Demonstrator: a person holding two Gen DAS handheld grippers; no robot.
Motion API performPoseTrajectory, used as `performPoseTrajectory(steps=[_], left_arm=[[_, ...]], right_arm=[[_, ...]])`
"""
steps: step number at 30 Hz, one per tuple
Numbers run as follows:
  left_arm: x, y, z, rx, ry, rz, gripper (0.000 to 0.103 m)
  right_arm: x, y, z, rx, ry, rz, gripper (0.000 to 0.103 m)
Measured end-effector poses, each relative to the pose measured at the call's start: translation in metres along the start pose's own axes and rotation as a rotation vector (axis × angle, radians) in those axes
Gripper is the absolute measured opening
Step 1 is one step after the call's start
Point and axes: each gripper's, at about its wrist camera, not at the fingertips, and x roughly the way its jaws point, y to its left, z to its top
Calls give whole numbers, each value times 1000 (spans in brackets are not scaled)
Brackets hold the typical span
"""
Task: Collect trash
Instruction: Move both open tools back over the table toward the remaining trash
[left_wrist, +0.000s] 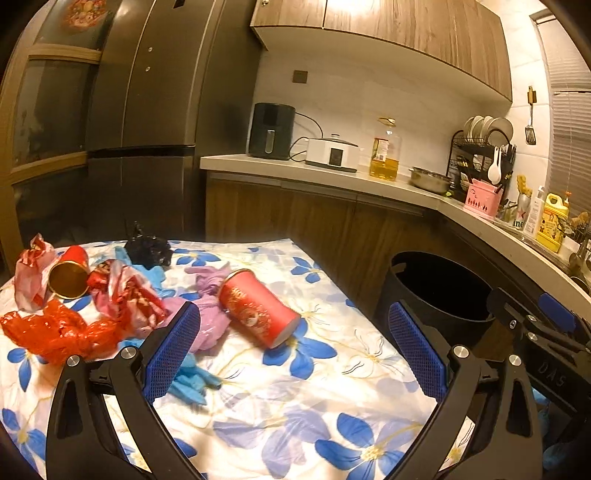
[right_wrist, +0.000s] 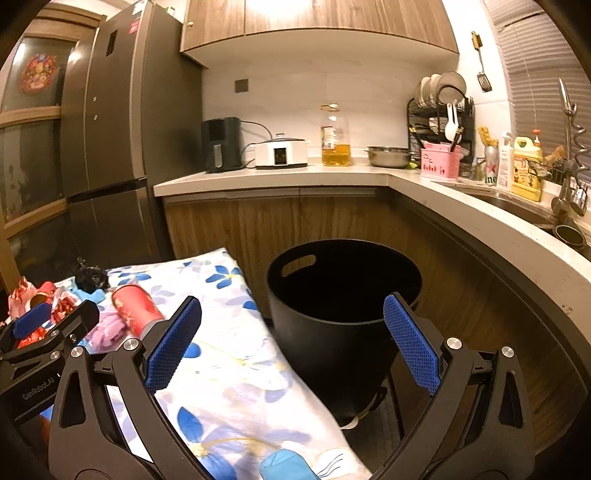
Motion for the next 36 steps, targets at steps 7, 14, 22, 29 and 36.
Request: performPoseTrajectory(steps=[7, 14, 22, 29, 36], left_arm=[[-9, 27, -4, -22, 6, 46, 97], [-21, 69, -10, -55, -1, 132, 97], [-31, 122, -19, -93, 15, 253, 97], [-36, 173, -21, -150, 19, 355, 97], [-18, 203, -19, -183, 66, 373, 97]], right_arm=[[-1, 28, -6, -31, 17, 40, 98], [1, 63, -17, -60, 24, 107, 98], [11, 112, -39, -103, 55, 216, 98], [22, 152, -55, -140, 84, 279, 98], [29, 171, -60, -147, 99, 311, 97]])
